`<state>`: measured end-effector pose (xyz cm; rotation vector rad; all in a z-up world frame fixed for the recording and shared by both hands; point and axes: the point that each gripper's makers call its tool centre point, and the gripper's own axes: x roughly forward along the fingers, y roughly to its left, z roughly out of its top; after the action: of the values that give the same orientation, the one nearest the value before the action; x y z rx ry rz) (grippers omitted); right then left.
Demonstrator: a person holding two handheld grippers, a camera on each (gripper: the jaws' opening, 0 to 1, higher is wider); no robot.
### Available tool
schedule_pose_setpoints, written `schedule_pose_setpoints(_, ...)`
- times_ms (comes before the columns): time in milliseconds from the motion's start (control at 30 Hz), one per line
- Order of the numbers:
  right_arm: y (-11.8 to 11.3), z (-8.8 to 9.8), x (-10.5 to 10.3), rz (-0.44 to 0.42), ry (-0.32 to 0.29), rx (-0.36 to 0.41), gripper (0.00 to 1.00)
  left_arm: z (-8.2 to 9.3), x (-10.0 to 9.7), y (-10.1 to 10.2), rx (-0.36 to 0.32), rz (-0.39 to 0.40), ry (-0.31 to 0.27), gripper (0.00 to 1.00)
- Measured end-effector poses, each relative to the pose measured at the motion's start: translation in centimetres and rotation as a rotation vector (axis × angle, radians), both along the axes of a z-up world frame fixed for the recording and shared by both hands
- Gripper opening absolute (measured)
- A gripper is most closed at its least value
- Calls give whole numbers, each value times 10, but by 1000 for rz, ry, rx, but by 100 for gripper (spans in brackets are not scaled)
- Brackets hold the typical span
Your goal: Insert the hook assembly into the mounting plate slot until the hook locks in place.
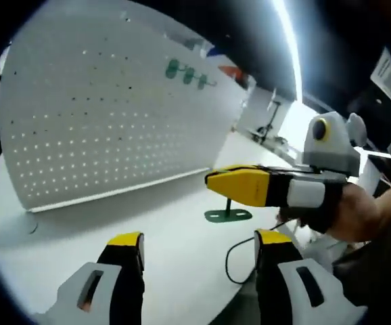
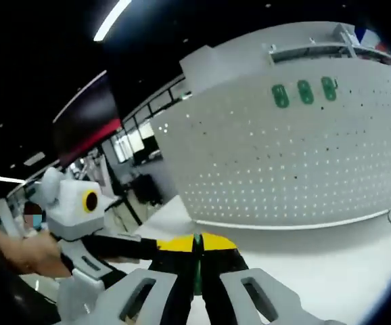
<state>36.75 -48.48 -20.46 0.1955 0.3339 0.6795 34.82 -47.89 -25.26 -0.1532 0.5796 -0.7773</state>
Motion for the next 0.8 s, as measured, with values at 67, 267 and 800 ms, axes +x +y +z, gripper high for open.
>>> schedule_pose_setpoints(67,0,6,1,-11,-21,5,0,1,-1,-2,27,6,-21,61)
schedule_pose_setpoints(267,5,15,1,-37,-55,23,0,14,-3,-11,38,12,-79,59)
schedule_pose_setpoints(800,17,22,-5,-24,-97,42,0,34,-3,-11,52,30,-141,34)
